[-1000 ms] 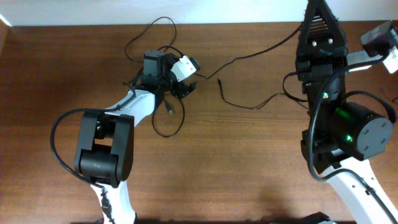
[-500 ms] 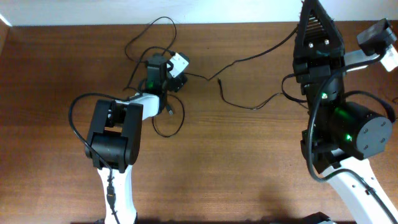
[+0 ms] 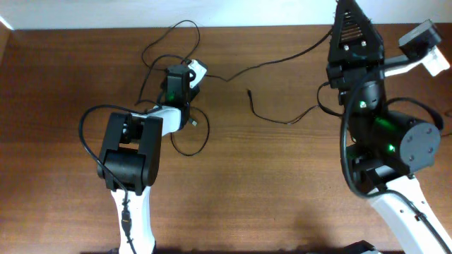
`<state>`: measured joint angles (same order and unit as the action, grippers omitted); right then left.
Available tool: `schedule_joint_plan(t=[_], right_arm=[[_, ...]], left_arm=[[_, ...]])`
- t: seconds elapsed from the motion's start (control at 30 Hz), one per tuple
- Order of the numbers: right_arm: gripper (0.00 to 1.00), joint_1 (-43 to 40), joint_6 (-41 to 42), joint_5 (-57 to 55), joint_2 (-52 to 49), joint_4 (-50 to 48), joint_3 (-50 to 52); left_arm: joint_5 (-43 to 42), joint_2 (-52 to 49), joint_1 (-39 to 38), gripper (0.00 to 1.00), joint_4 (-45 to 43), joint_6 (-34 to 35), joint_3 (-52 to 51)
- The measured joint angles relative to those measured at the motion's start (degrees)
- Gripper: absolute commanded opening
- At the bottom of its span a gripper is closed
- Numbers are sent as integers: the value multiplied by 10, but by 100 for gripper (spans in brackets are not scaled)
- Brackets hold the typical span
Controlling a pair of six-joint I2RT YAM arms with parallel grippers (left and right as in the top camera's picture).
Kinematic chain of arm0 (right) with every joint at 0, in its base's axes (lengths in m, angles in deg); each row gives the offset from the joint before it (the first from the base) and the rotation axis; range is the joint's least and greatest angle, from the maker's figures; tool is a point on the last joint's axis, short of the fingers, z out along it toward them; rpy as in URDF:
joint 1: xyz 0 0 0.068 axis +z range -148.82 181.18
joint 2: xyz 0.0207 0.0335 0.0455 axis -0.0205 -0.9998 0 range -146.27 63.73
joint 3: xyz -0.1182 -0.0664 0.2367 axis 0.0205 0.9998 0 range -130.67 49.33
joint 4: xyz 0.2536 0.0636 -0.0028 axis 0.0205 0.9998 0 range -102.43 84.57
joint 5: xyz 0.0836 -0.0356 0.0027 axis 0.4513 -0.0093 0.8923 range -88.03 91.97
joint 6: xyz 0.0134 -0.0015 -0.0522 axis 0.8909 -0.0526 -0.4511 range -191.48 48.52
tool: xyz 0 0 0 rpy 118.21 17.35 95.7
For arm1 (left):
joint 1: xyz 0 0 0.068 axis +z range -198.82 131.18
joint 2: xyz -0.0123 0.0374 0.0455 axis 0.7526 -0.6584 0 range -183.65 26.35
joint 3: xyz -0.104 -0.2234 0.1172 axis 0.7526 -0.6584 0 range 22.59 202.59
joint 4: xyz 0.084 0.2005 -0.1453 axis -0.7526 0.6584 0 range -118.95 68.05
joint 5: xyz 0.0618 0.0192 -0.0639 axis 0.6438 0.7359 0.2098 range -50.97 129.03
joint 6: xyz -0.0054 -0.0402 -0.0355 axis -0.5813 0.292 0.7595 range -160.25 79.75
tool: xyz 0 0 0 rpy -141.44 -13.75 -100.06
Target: Untangle cables
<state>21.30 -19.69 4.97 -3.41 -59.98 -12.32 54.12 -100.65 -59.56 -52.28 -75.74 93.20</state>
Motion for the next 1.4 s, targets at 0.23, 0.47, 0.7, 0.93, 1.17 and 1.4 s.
schedule_joint_plan(t=[0.23,0.47,0.7,0.93,1.17,1.4], right_arm=[[4,0,-118,-122,-1,91,0],[4,-2,-262,-231,-12,174,0],[4,-76,-297,-263,-64,237,0],[4,-188,-301,-254,-122,266,0],[4,-306,-306,-232,-164,267,0],[4,-439,-308,-226,-194,271,0]], left_arm=[[2,97,6,0,108,19,-2],[4,317,76,0,227,16,-2],[-8,404,98,0,316,-35,0],[-182,407,66,0,379,-39,0],[-272,397,-15,0,355,-42,0],[-287,326,-56,0,342,-40,0]])
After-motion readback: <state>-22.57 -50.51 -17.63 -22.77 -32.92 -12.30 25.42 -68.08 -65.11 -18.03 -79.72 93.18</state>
